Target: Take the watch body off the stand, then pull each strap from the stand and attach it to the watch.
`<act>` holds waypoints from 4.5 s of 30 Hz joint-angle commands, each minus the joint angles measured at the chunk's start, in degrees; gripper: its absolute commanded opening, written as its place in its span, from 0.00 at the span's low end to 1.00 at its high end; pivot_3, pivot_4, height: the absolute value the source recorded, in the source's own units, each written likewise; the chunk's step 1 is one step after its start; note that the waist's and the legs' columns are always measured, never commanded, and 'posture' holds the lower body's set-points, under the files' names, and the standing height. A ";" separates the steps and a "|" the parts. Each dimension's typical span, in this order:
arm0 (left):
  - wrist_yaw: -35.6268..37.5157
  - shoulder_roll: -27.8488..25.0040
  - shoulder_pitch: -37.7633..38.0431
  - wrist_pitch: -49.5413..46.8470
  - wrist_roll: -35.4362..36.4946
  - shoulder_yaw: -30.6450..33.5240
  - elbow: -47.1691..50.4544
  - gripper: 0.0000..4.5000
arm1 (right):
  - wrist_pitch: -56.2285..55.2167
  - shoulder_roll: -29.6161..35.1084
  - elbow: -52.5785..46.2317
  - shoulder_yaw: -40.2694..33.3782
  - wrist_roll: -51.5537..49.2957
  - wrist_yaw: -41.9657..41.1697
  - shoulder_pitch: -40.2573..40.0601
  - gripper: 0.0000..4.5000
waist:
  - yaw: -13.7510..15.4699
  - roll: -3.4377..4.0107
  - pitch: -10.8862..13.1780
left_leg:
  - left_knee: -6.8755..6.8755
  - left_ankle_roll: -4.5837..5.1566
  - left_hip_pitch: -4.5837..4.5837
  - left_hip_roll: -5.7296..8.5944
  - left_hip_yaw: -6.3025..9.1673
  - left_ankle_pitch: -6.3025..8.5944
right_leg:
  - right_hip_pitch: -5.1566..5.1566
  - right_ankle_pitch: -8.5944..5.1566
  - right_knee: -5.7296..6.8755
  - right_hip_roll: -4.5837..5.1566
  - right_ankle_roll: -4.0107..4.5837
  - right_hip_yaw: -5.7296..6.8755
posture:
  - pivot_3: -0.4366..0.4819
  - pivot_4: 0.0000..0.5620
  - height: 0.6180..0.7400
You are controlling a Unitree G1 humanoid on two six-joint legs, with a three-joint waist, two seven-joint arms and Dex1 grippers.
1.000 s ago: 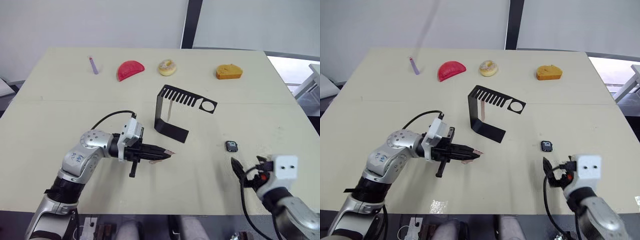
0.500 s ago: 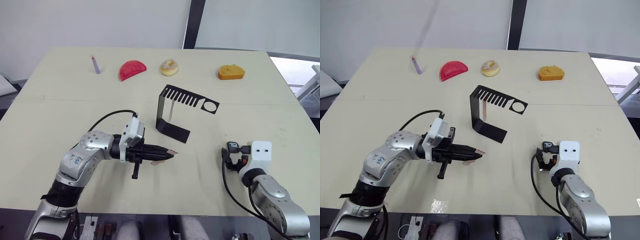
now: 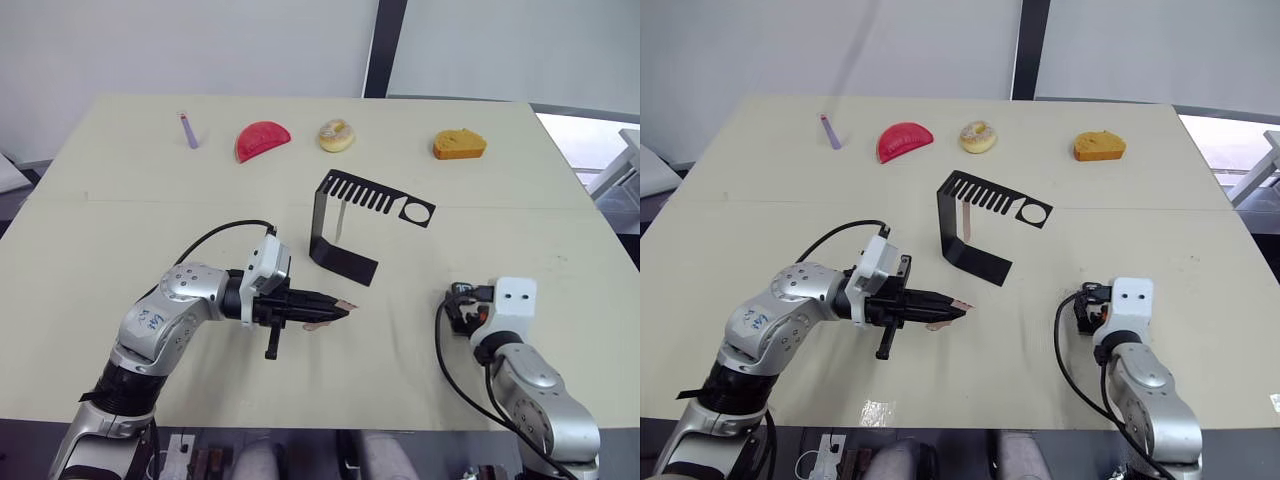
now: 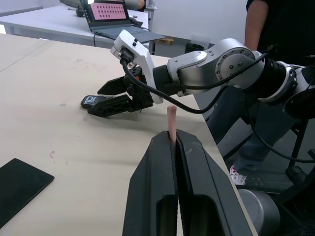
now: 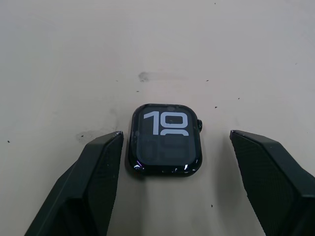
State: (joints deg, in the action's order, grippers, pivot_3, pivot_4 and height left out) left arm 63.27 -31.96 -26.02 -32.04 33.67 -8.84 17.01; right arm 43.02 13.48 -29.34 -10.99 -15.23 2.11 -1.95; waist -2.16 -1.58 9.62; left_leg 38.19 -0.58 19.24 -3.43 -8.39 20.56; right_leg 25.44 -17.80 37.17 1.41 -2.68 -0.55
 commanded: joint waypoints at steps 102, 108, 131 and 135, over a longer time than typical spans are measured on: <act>5.82 0.56 -4.55 37.72 -22.25 -5.04 -12.30 0.00 | 32.95 26.31 11.02 4.41 -87.11 1.93 23.01 0.34 | -0.94 0.01 0.02 | 0.07 0.04 0.07 -0.04 0.05 -0.01 | 0.04 -0.02 0.14 0.03 0.03 0.04 | 0.48 0.27 0.98; 5.65 0.46 -4.35 37.69 -22.22 -5.18 -12.25 0.00 | 28.18 30.21 10.68 7.98 -90.56 3.20 22.99 0.34 | -0.93 0.01 0.02 | 0.07 0.04 0.07 -0.06 0.06 -0.01 | 0.04 -0.02 0.13 0.03 0.02 0.04 | 0.48 0.27 0.98; 4.57 1.16 -4.64 36.94 -22.54 -5.63 -12.24 0.00 | 22.88 35.67 8.60 12.02 -92.37 1.33 22.53 0.34 | -0.85 0.01 0.02 | 0.07 0.04 0.10 -0.09 0.06 -0.01 | 0.04 -0.02 0.08 0.03 0.02 0.05 | 0.48 0.27 0.98; 4.60 1.30 -4.69 36.67 -22.42 -5.75 -12.10 0.00 | 22.25 35.98 8.39 12.28 -92.78 1.49 22.49 0.34 | -0.84 0.01 0.02 | 0.07 0.04 0.10 -0.09 0.06 -0.01 | 0.04 -0.02 0.08 0.03 0.02 0.05 | 0.48 0.27 0.98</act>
State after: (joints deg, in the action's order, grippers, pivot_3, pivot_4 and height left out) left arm 68.33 -30.77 -30.51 4.63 11.00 -14.52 3.60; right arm 66.18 48.67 -18.93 1.87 -106.13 4.68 20.78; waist -3.00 -1.57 9.63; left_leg 38.27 -0.54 19.34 -3.52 -8.33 20.55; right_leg 25.48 -17.82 37.24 1.44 -2.66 -0.50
